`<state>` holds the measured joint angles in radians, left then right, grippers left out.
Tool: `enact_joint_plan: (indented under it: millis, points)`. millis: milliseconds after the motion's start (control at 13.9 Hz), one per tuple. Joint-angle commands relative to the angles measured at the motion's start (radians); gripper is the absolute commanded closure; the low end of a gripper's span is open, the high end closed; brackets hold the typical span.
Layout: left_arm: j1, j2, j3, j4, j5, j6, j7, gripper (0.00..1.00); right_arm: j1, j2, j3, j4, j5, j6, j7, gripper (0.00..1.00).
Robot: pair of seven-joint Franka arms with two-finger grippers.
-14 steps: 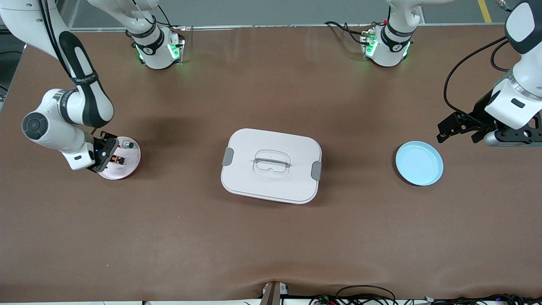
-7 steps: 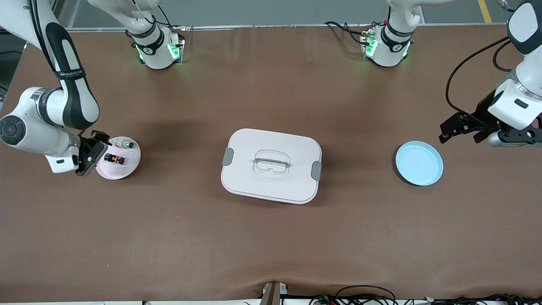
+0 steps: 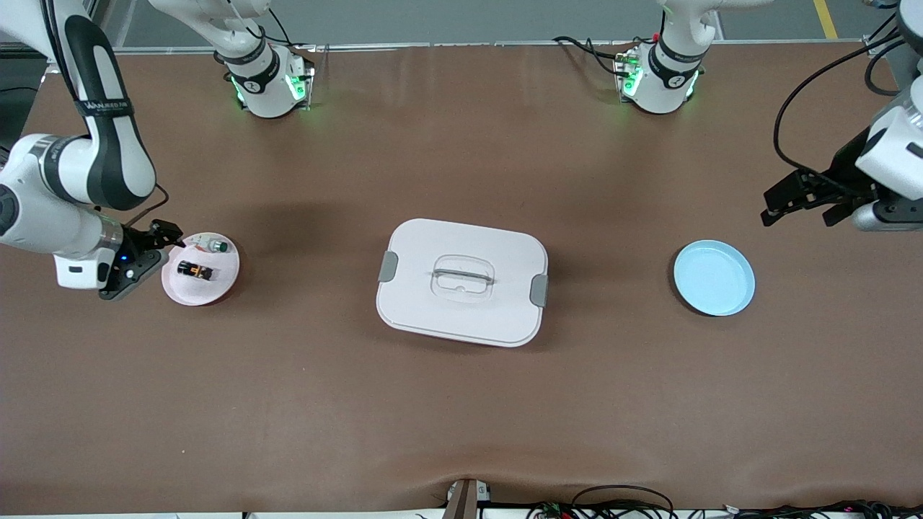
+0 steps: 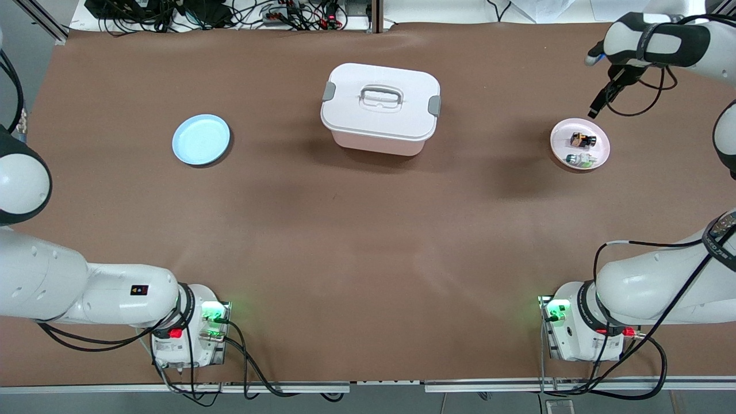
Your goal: Transfer orange switch to right arm and place
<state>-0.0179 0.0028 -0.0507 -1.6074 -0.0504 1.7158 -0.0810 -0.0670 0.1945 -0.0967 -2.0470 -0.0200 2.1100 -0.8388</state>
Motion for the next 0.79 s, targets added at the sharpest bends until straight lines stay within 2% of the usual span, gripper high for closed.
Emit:
enact_joint_plan:
  millis: [0,574,718]
  points:
    - [-0.011,0.009,0.000,0.060,0.047,-0.056,0.001,0.00,0.009,-0.046,0.003,0.027,-0.006,-0.059,0.063,0.00]
    - [-0.020,0.049,-0.003,0.073,0.052,-0.076,-0.008,0.00,0.018,-0.095,0.008,0.136,-0.006,-0.258,0.306,0.00]
    - [-0.019,0.084,-0.003,0.131,0.053,-0.076,-0.008,0.00,0.021,-0.112,0.008,0.145,-0.006,-0.269,0.390,0.00]
